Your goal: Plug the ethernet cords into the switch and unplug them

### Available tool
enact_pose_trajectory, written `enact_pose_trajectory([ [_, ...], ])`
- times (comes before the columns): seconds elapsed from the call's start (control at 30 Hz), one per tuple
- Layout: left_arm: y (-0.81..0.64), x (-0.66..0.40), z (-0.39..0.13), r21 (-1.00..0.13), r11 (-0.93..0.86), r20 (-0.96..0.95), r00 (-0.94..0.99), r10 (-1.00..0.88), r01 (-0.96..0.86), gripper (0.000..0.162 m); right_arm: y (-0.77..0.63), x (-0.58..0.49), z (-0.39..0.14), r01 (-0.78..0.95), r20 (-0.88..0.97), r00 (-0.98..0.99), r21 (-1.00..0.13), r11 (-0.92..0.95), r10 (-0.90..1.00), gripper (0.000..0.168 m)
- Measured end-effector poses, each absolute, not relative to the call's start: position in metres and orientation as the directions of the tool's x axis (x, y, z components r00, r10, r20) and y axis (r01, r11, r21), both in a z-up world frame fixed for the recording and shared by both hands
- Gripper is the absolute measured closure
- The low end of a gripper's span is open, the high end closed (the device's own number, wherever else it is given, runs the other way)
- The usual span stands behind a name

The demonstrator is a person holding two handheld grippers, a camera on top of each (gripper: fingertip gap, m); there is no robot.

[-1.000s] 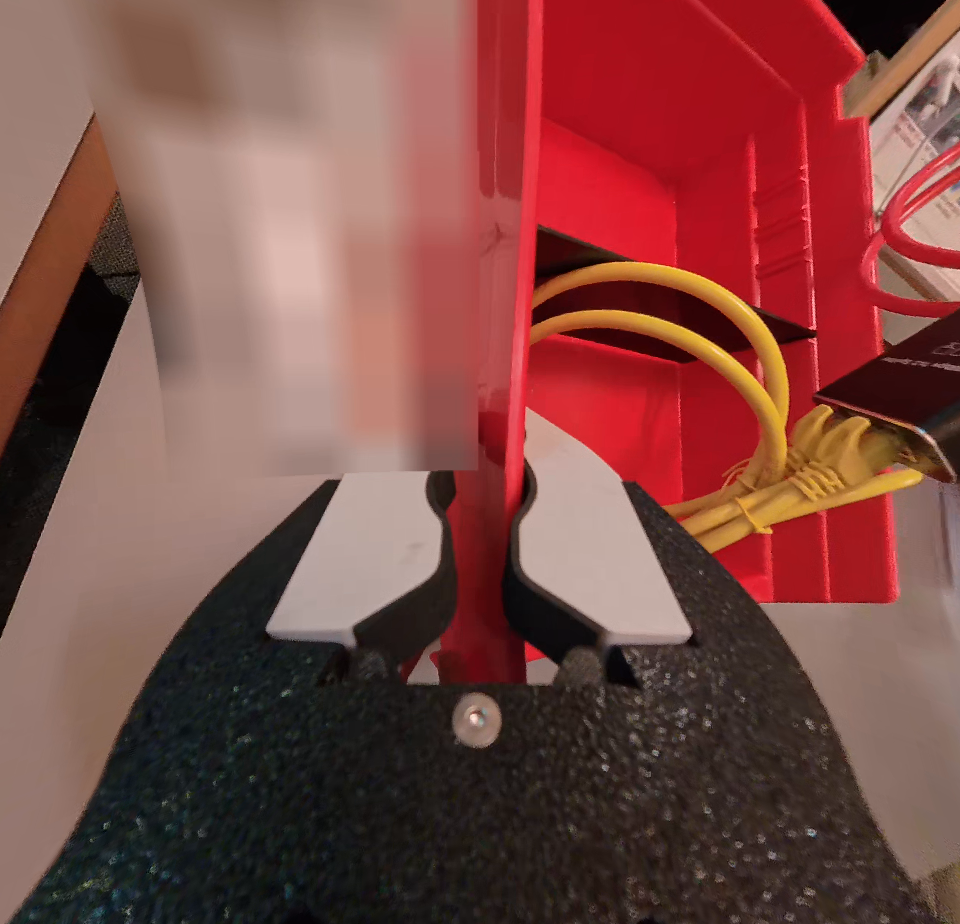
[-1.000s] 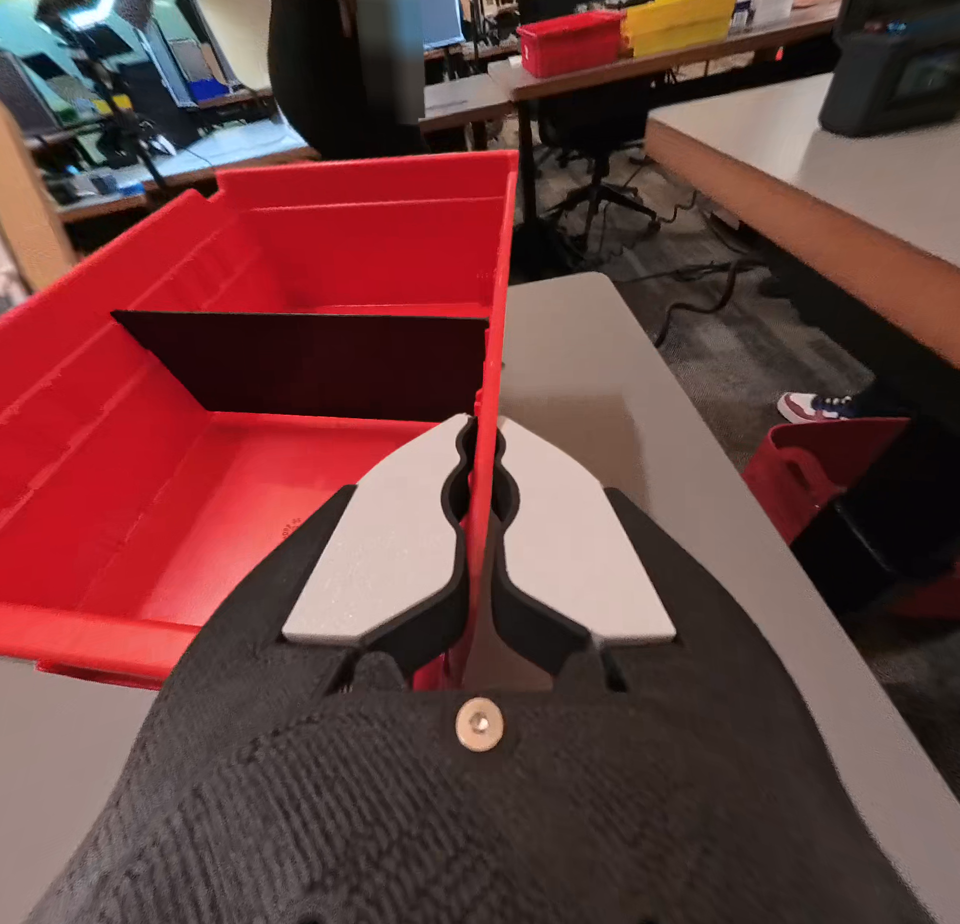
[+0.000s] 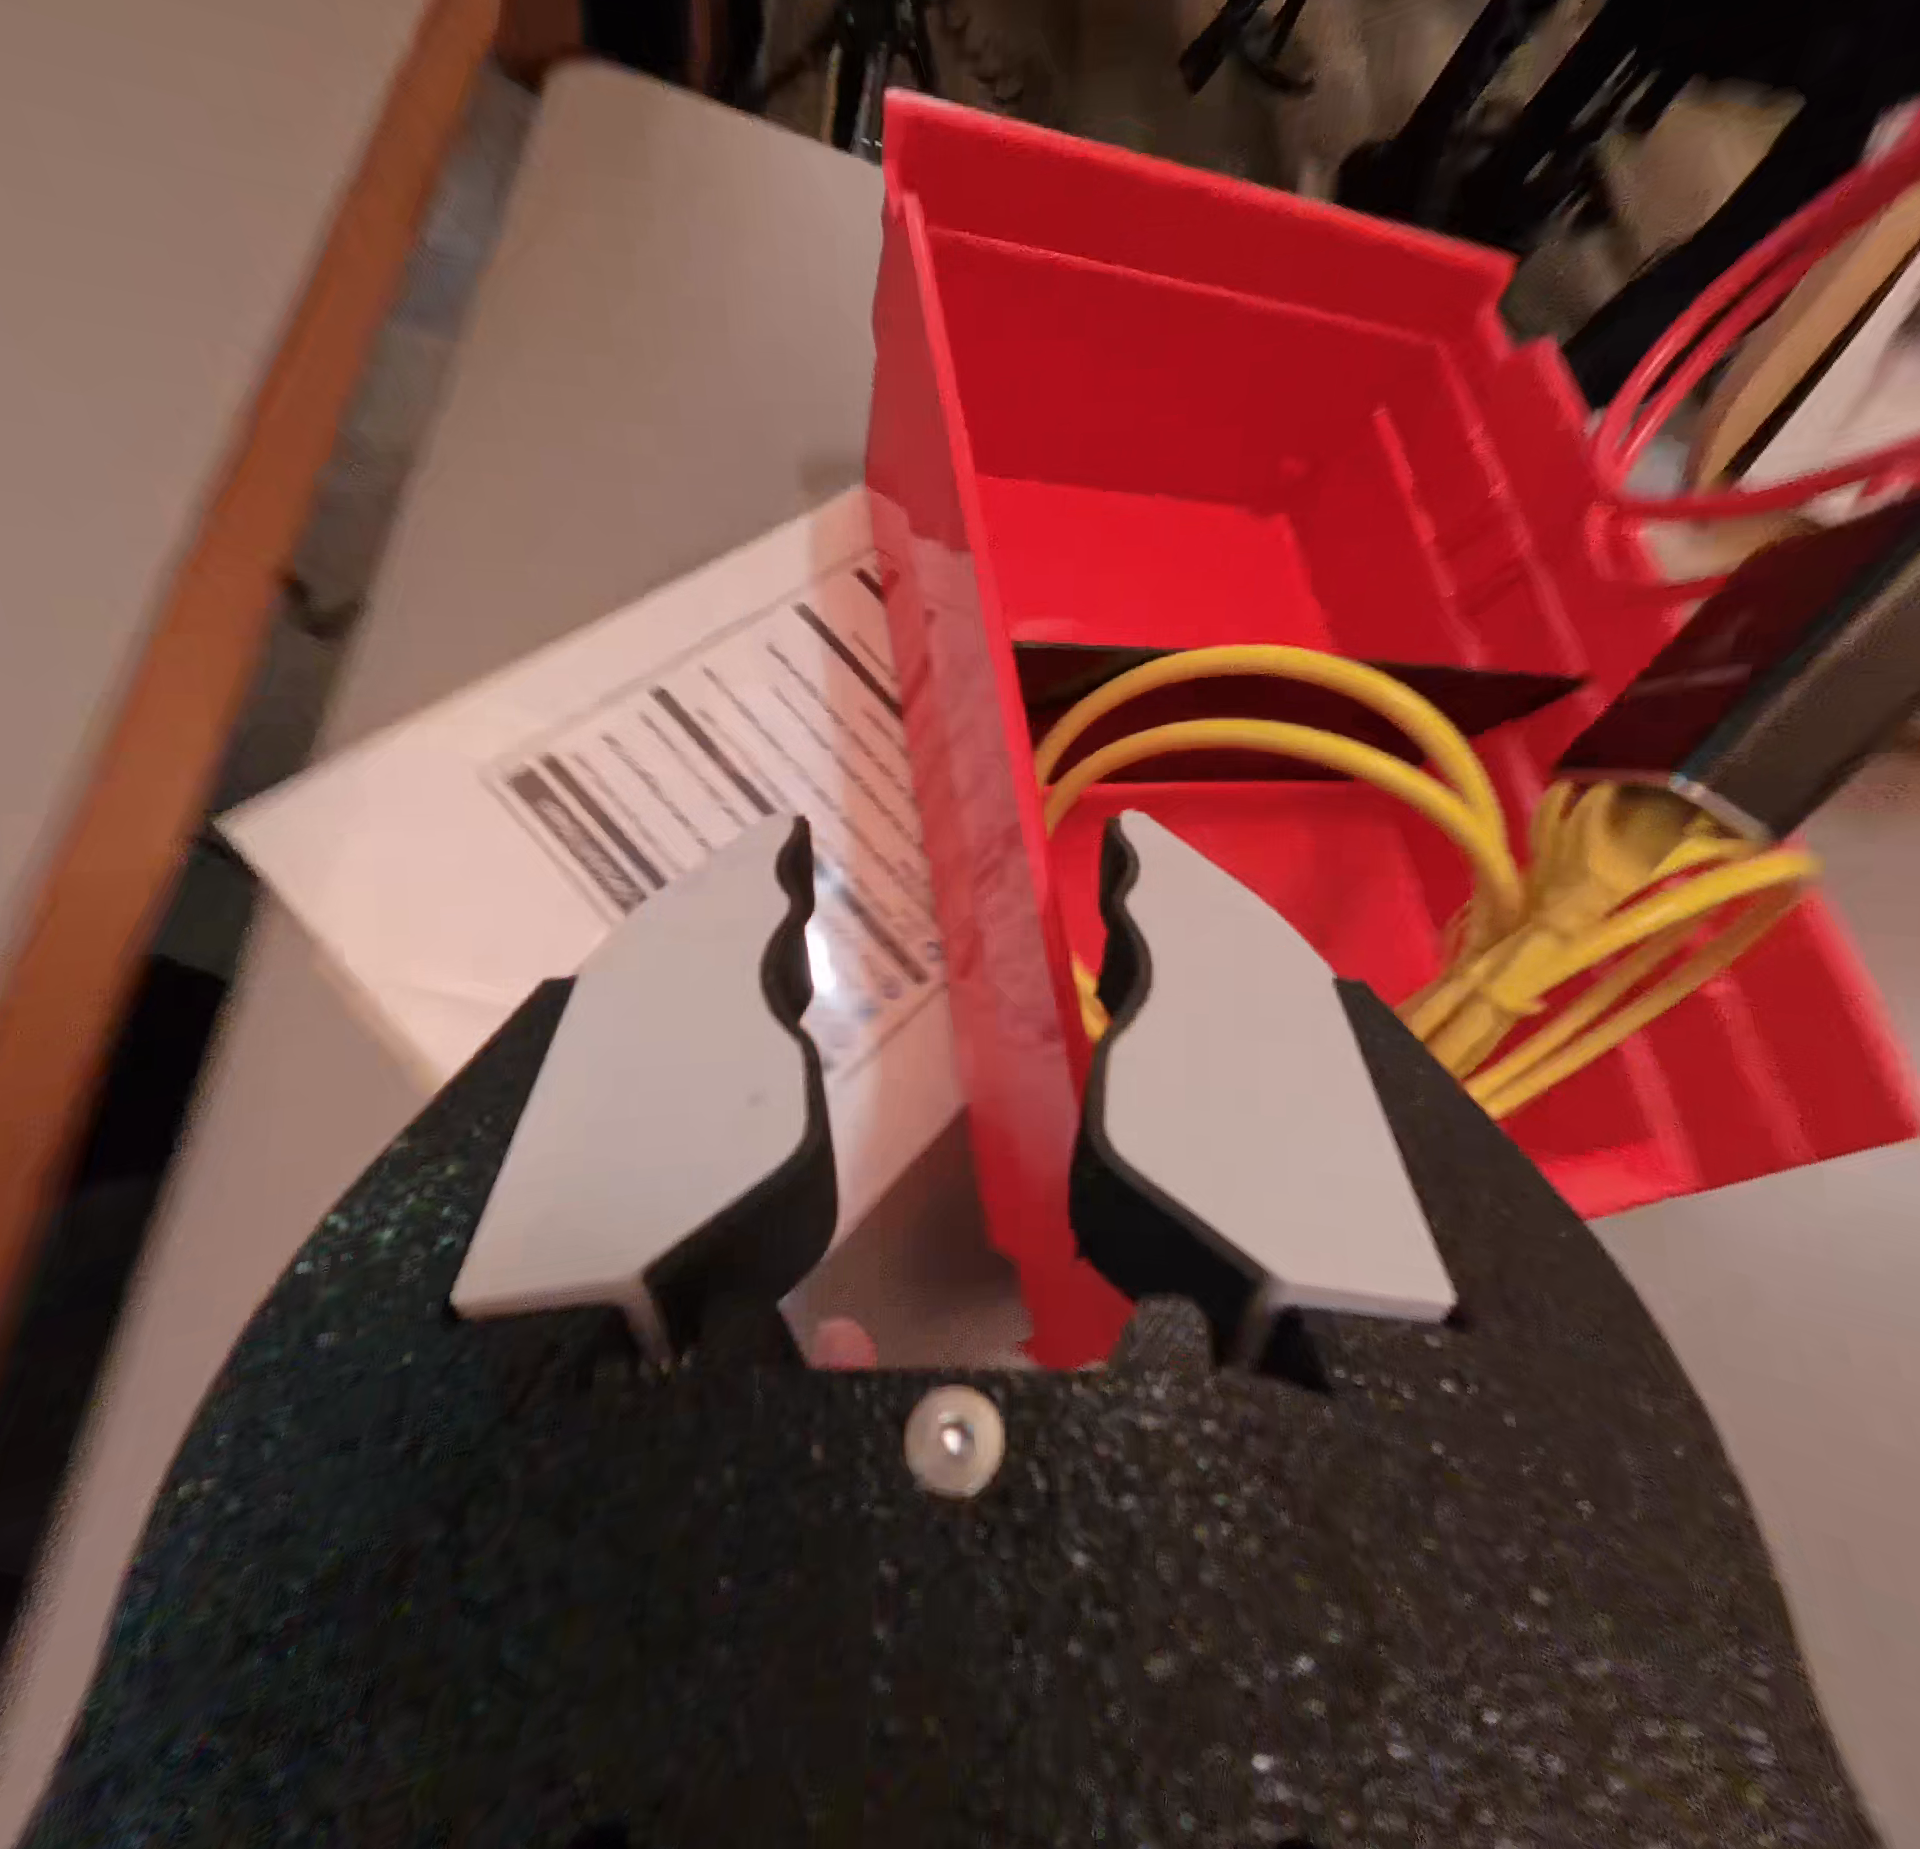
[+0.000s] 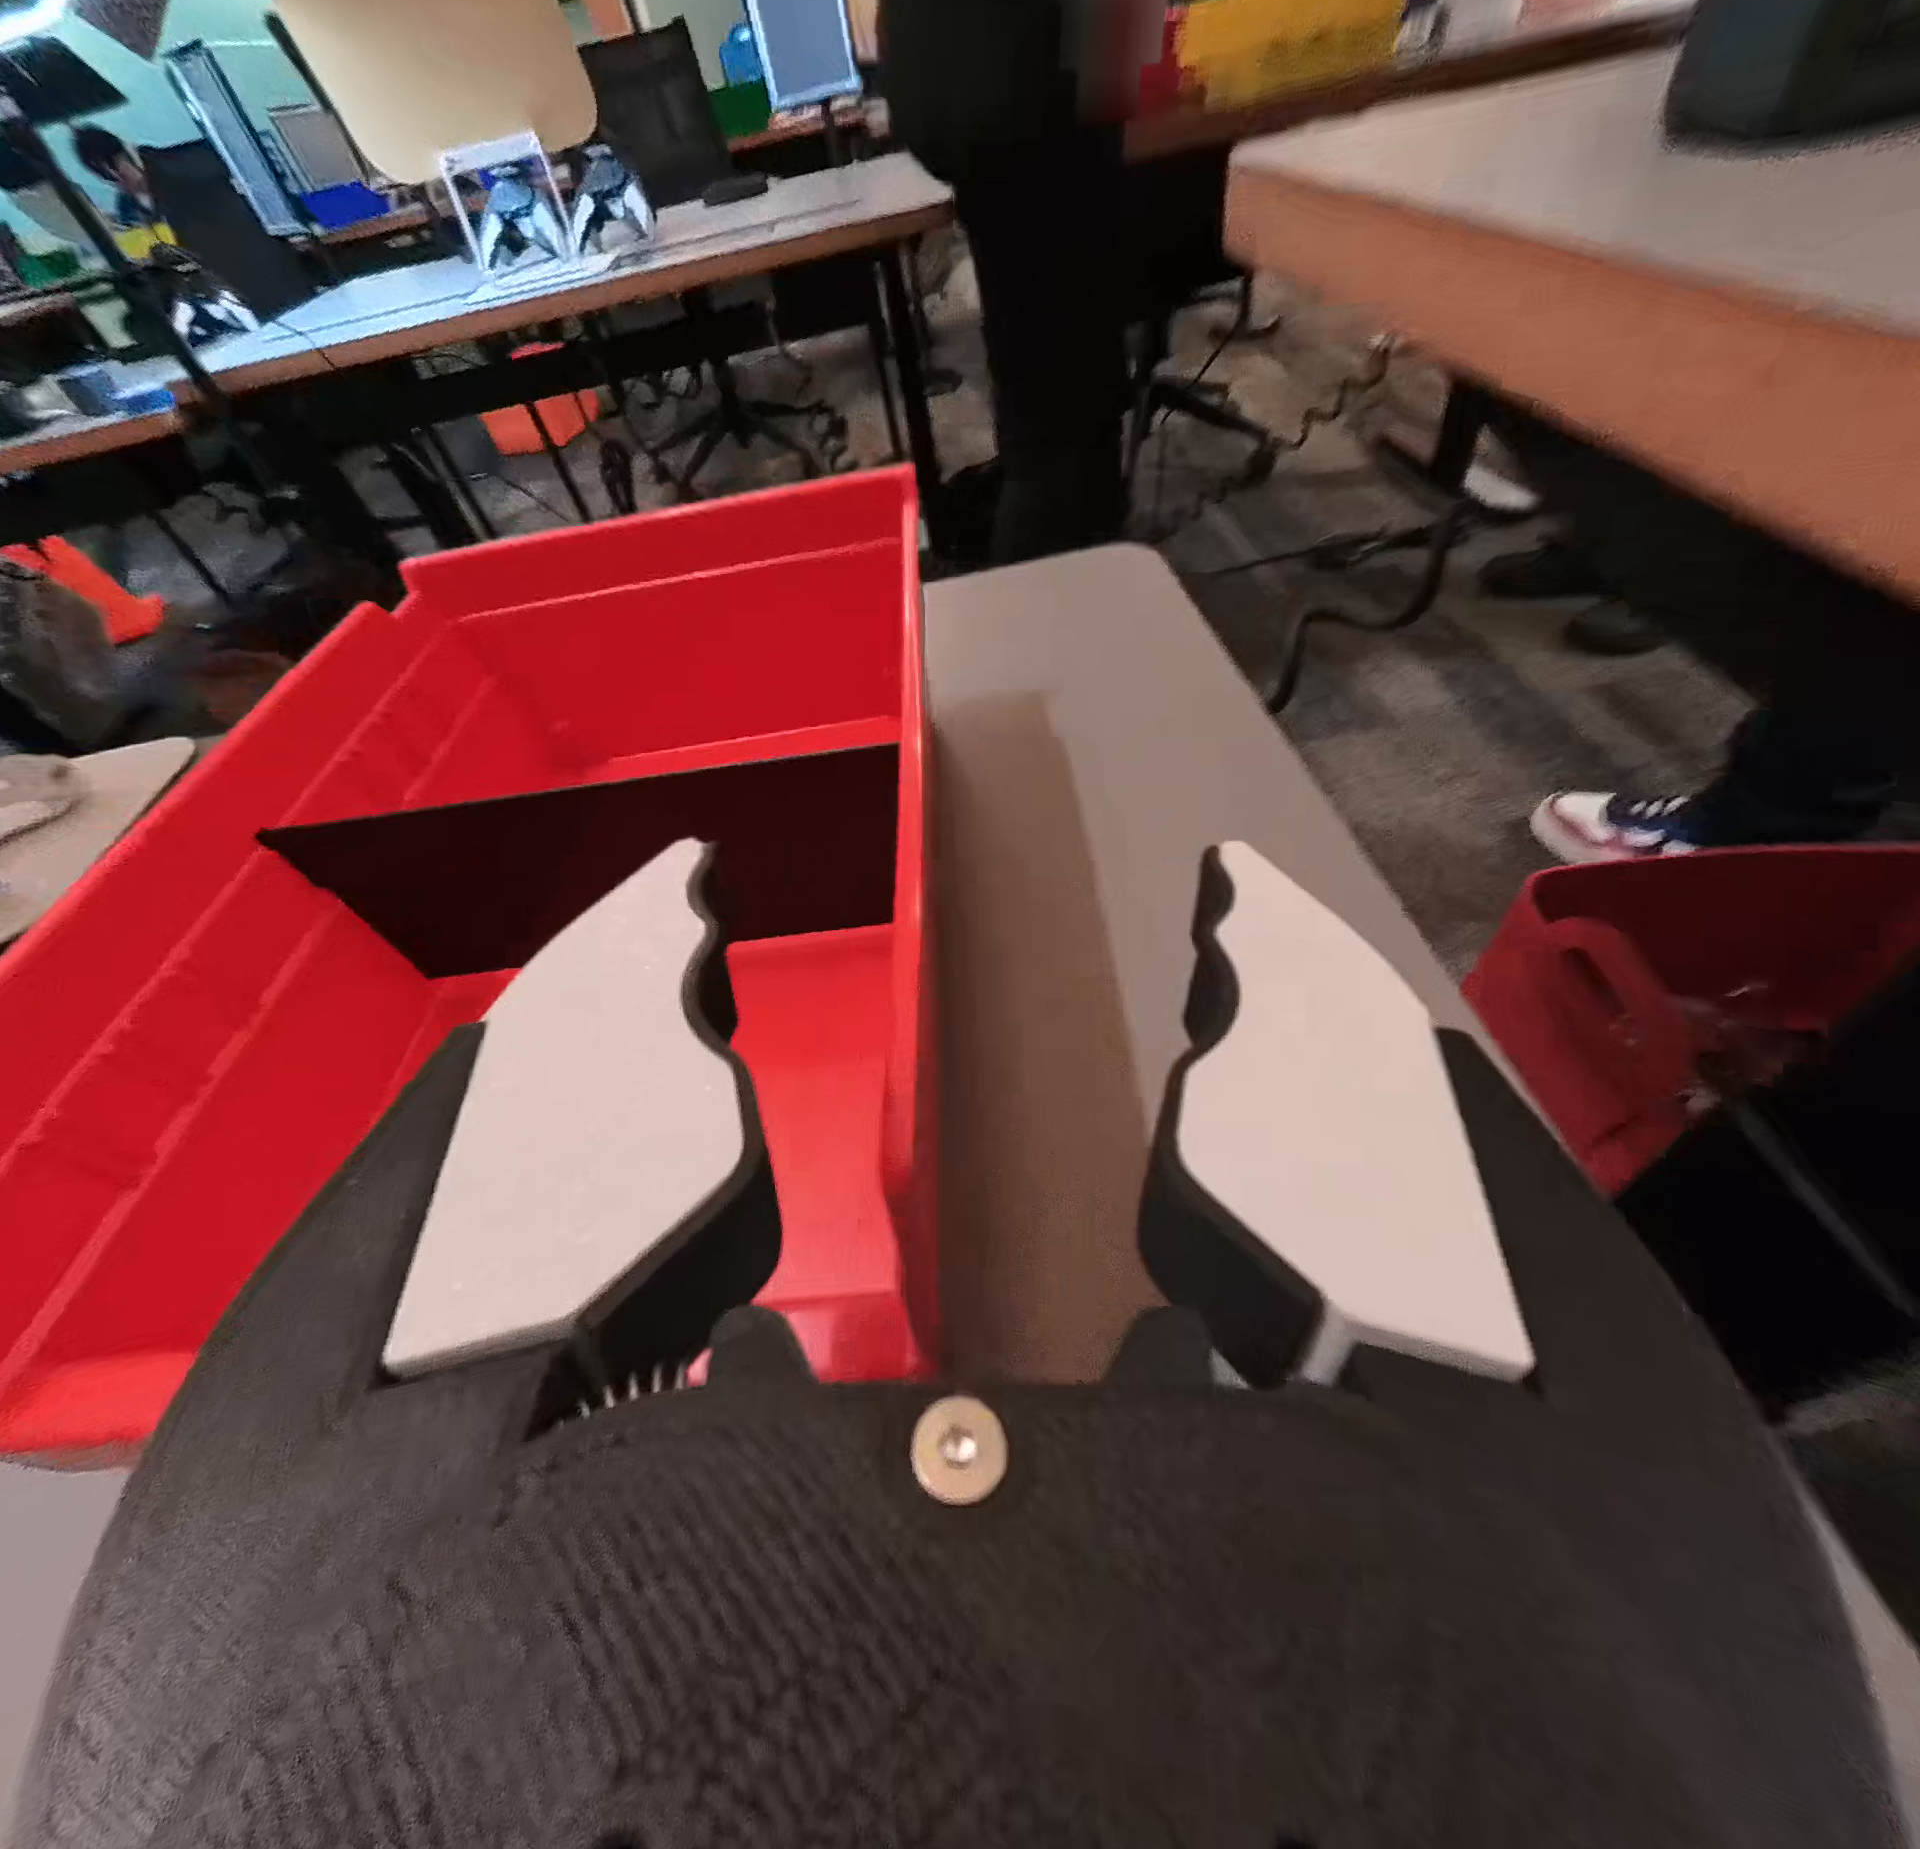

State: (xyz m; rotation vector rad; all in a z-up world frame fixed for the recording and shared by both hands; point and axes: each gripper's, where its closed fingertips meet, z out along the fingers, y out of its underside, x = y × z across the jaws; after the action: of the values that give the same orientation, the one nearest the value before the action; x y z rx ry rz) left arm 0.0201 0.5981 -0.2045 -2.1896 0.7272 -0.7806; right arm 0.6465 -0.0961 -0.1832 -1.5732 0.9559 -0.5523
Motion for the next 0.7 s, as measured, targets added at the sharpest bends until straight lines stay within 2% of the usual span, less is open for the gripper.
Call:
enact_pose_trajectory([
  [0.1, 0.6, 0.01, -0.186, -0.788, -0.442, 0.044, 0.677, -0.735, -0.428, 0.11, -0.099, 0.617, -0.156, -0.197, -0.072, 0.575, -0.979, -0.053, -0.815, 0.077],
  [0.23, 0.581, 0.034, -0.144, -0.813, -0.299, -0.093, 0.617, -0.781, -0.5, 0.102, -0.068, 0.547, -0.138, -0.199, -0.08, 0.699, -0.976, -0.086, -0.711, 0.069],
  [0.3, 0.548, 0.07, -0.126, -0.844, -0.232, -0.018, 0.458, -0.889, -0.483, 0.077, -0.047, 0.507, -0.134, -0.211, -0.12, 0.758, -0.975, -0.067, -0.641, 0.069],
  [0.4, 0.521, 0.107, -0.122, -0.828, -0.211, 0.037, 0.324, -0.945, -0.52, 0.087, -0.017, 0.447, -0.136, -0.229, -0.17, 0.826, -0.972, -0.046, -0.537, 0.069],
  [0.5, 0.525, 0.13, -0.137, -0.786, -0.165, -0.039, 0.314, -0.949, -0.596, 0.096, 0.007, 0.393, -0.144, -0.236, -0.177, 0.873, -0.969, -0.075, -0.453, 0.069],
  [0.53, 0.528, 0.135, -0.145, -0.761, -0.155, -0.071, 0.317, -0.946, -0.631, 0.107, 0.013, 0.378, -0.148, -0.231, -0.167, 0.885, -0.968, -0.098, -0.435, 0.069],
  [0.6, 0.53, 0.143, -0.162, -0.699, -0.126, -0.119, 0.289, -0.95, -0.703, 0.115, 0.025, 0.349, -0.154, -0.216, -0.148, 0.912, -0.966, -0.143, -0.383, 0.068],
  [0.63, 0.526, 0.147, -0.167, -0.689, -0.098, -0.121, 0.247, -0.961, -0.718, 0.13, 0.03, 0.337, -0.156, -0.21, -0.141, 0.922, -0.964, -0.16, -0.362, 0.068],
  [0.7, 0.52, 0.154, -0.167, -0.709, -0.089, -0.106, 0.232, -0.967, -0.699, 0.136, 0.036, 0.318, -0.162, -0.196, -0.121, 0.937, -0.959, -0.204, -0.327, 0.068],
])
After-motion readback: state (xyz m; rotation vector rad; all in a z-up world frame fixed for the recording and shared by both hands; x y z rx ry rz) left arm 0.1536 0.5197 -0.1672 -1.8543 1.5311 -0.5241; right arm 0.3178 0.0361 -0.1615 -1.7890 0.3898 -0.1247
